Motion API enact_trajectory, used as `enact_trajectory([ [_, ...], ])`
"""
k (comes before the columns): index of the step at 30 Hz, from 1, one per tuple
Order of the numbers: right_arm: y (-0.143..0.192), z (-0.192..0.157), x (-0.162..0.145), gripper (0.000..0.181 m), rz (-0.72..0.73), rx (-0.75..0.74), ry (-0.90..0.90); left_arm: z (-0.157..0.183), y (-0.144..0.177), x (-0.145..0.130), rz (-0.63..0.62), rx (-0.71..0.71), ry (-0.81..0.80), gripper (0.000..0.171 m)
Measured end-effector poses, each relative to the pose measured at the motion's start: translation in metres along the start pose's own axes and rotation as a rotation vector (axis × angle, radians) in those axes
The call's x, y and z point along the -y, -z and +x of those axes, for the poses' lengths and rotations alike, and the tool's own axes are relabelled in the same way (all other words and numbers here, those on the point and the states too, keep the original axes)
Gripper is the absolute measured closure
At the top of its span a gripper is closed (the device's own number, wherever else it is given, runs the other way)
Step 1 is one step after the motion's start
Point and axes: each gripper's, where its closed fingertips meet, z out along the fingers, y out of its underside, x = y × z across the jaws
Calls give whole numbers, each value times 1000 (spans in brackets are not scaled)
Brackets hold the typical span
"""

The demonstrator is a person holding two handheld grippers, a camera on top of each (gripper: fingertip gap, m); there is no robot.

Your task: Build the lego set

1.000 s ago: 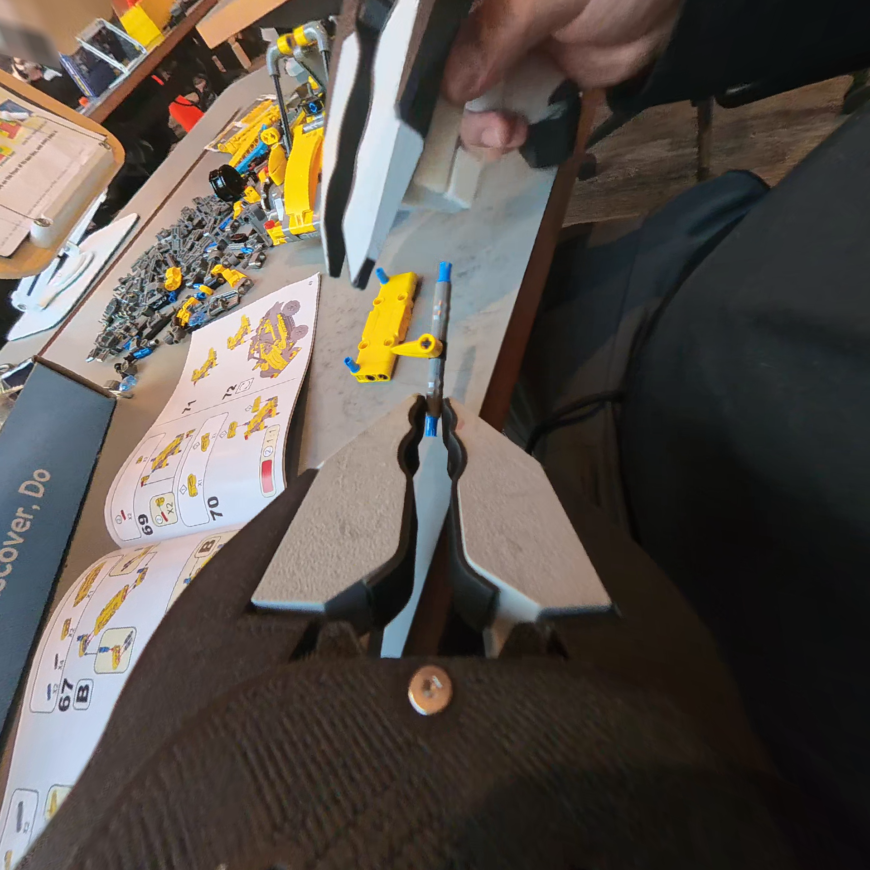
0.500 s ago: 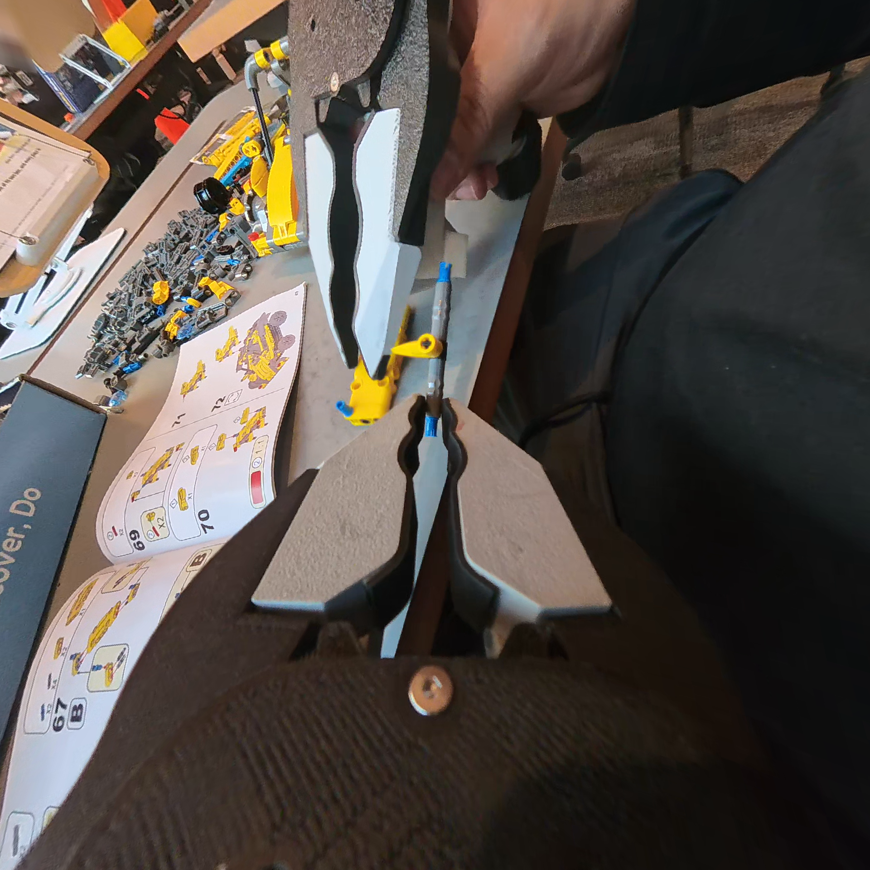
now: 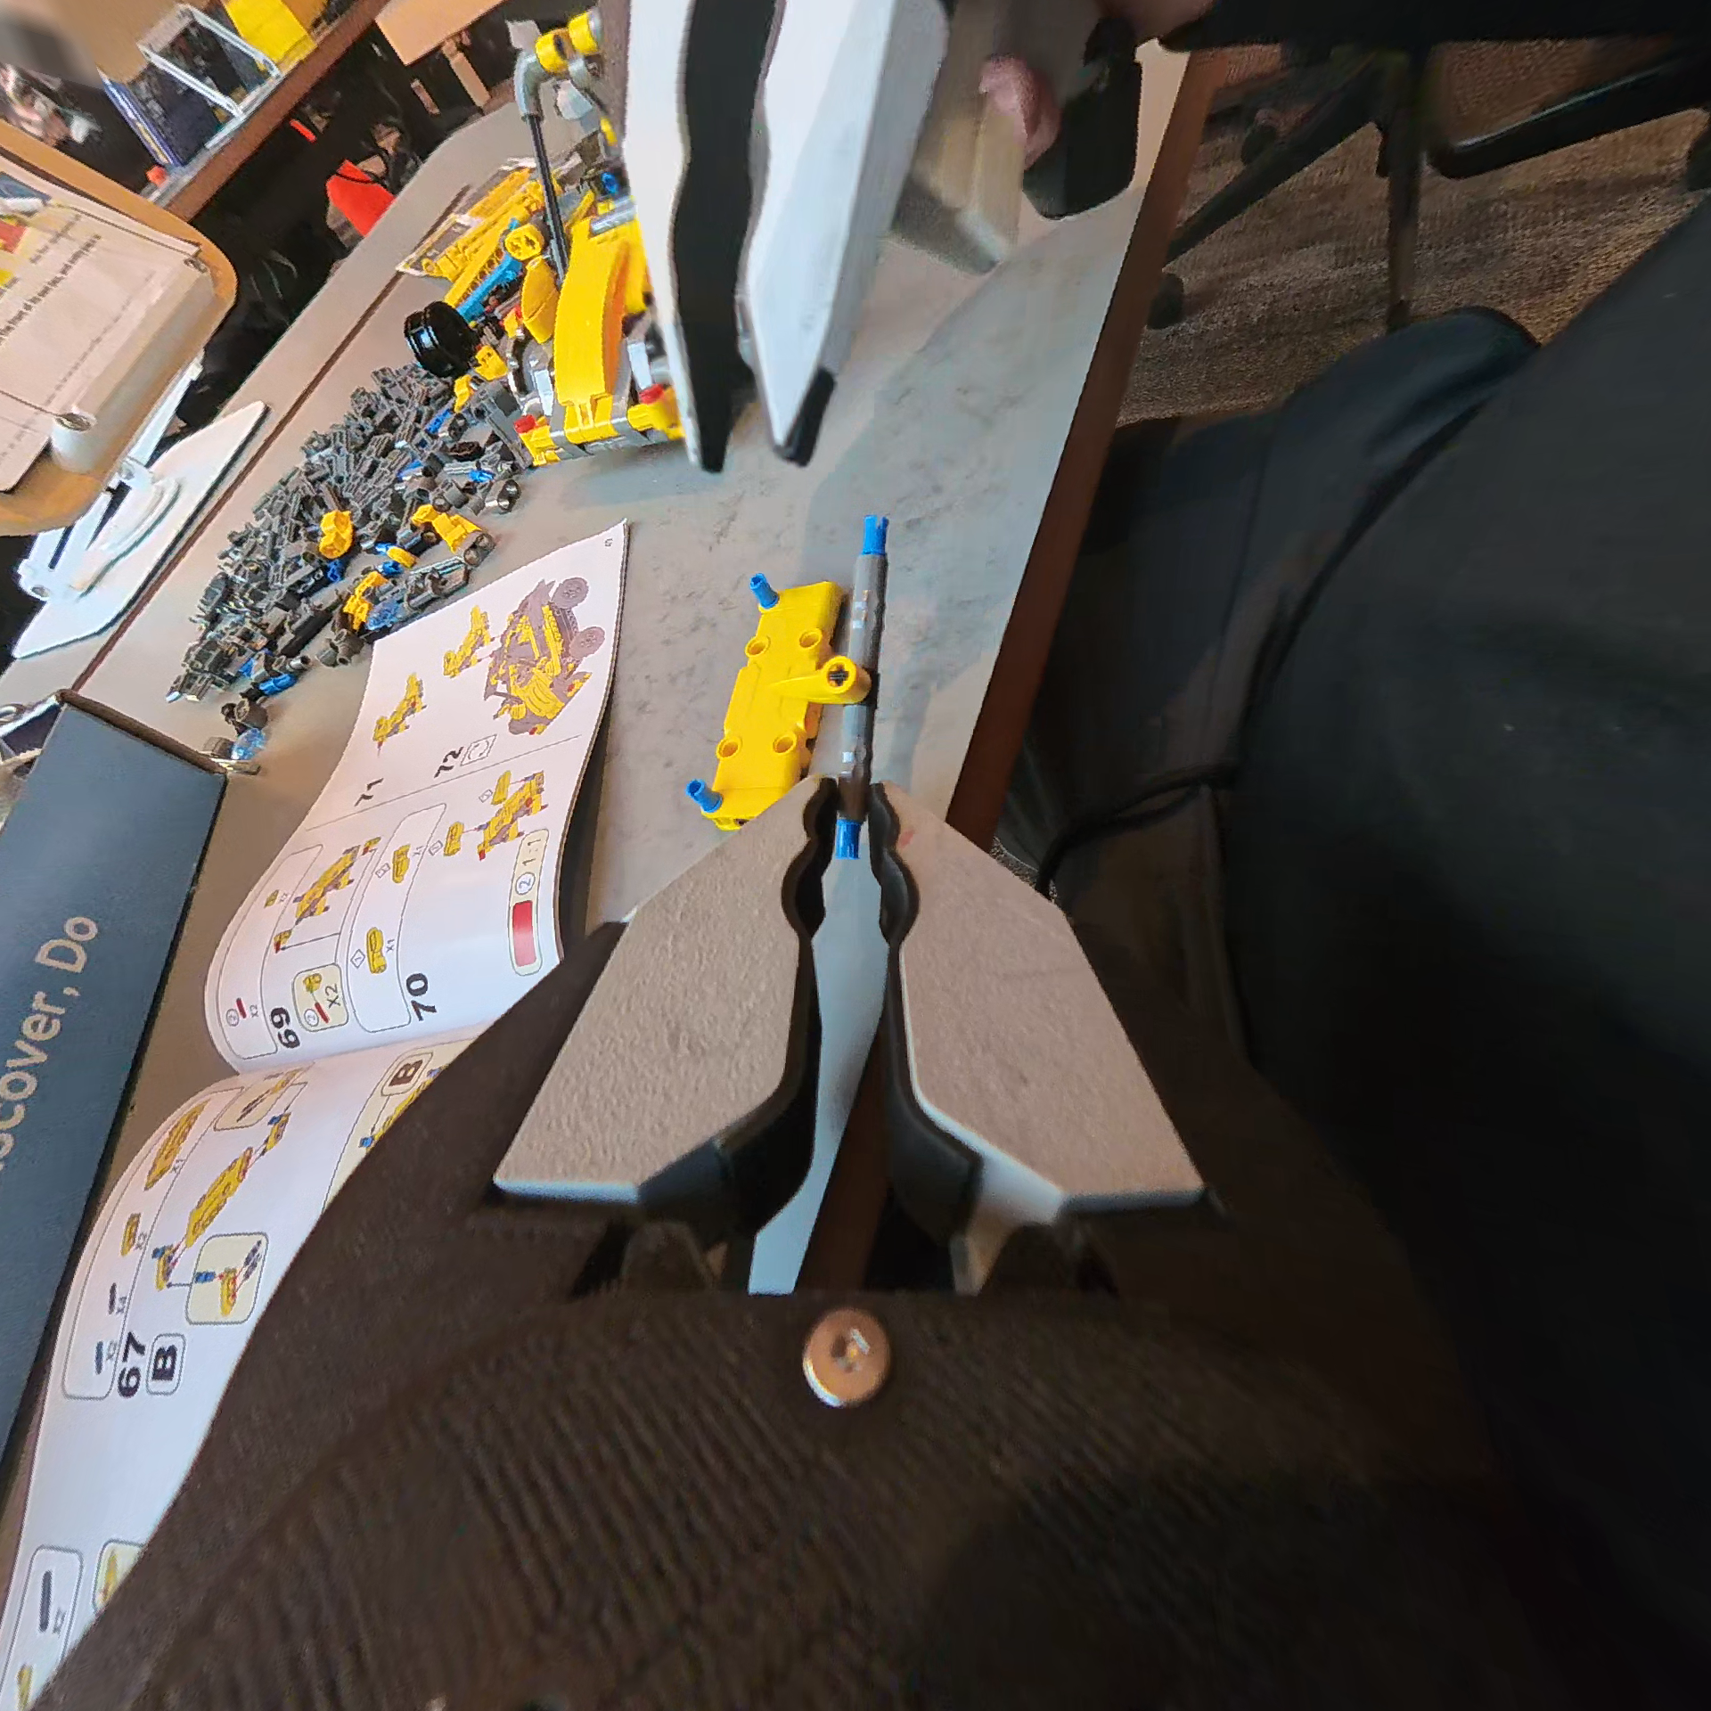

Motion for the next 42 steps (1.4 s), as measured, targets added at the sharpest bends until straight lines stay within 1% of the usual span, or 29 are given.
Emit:
enact_trajectory([
  [4, -8, -12, -8, 159, -41, 5, 103, 0, -1, 0, -10, 15, -27, 168],
  [10, -21, -19, -23, 161, -160, -59, 290, 4, -4, -2, -79, 58, -158, 168],
  [13, -27, -23, -31, 161, -207, -60, 333, 5, -5, 1, -107, 95, -225, 168],
  [17, -30, -18, -38, 172, -246, -96, 370, 9, -6, 2, -120, 110, -268, 168],
  [22, -29, -17, -39, 174, -247, -104, 376, 7, -6, 4, -105, 104, -234, 168],
  [39, -24, -13, -39, 174, -239, -100, 360, 6, -9, 4, -86, 103, -224, 168],
  [42, -21, -13, -36, 173, -220, -91, 339, 6, -9, 3, -86, 100, -224, 168],
])
